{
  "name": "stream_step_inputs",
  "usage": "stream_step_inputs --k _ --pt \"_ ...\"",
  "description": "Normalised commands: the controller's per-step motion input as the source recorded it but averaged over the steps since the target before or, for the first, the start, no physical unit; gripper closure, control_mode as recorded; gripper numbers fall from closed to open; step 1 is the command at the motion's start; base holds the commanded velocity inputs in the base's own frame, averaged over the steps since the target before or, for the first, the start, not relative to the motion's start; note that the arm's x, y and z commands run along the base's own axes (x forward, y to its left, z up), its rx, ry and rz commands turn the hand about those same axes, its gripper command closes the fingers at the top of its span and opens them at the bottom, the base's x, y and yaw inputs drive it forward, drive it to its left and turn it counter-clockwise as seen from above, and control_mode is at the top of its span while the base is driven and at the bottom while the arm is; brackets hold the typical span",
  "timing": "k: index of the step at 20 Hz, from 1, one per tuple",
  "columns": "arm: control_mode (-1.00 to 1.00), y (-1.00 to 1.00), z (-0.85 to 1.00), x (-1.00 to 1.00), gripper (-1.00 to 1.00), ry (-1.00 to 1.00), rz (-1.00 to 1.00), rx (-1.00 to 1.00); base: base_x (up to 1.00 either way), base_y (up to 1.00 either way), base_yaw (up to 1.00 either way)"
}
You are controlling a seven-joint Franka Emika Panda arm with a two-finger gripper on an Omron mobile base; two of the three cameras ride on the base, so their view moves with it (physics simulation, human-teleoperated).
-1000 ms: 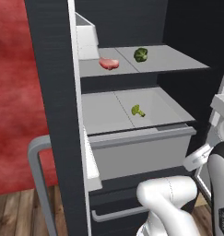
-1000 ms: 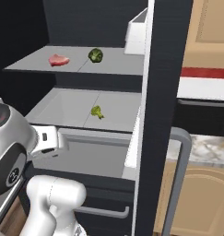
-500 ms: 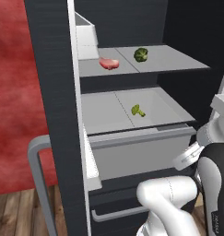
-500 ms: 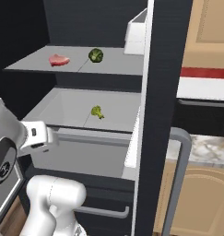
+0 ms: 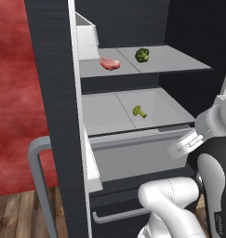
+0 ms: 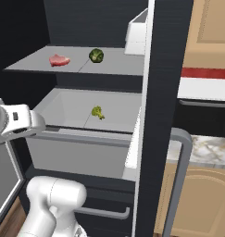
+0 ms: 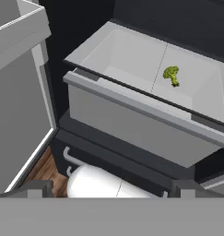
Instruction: Place one broccoli and one steak in each tupperware on the nearby counter, to pack two identical lunches.
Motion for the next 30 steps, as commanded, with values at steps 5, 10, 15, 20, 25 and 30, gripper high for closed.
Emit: stream_step_inputs --k 5,10,15,20,25,30 --pt "-1.0 0.0 0.52 0.04 -1.0 -0.17 0.0 0.05 0.0 0.0 0.0" --pt "-1.0 0.0 0.3 0.09 -1.0 -0.17 0.01 0.03 0.0 0.0 0.0" --pt "-1.0 0.0 0.05 0.34 -1.0 -0.15 0.04 0.04 0.0 0.0 0.0" --pt "-1.0 0.0 0.11 0.59 -1.0 -0.11 0.01 0.07 0.0 0.0 0.0" --pt "-1.0 0.04 0.32 0.53 -1.0 -0.01 0.0 0.06 0.0 0.0 0.0" --pt "-1.0 0.17 0.34 0.4 -1.0 0.0 0.0 0.02 0.0 0.0 0.0"
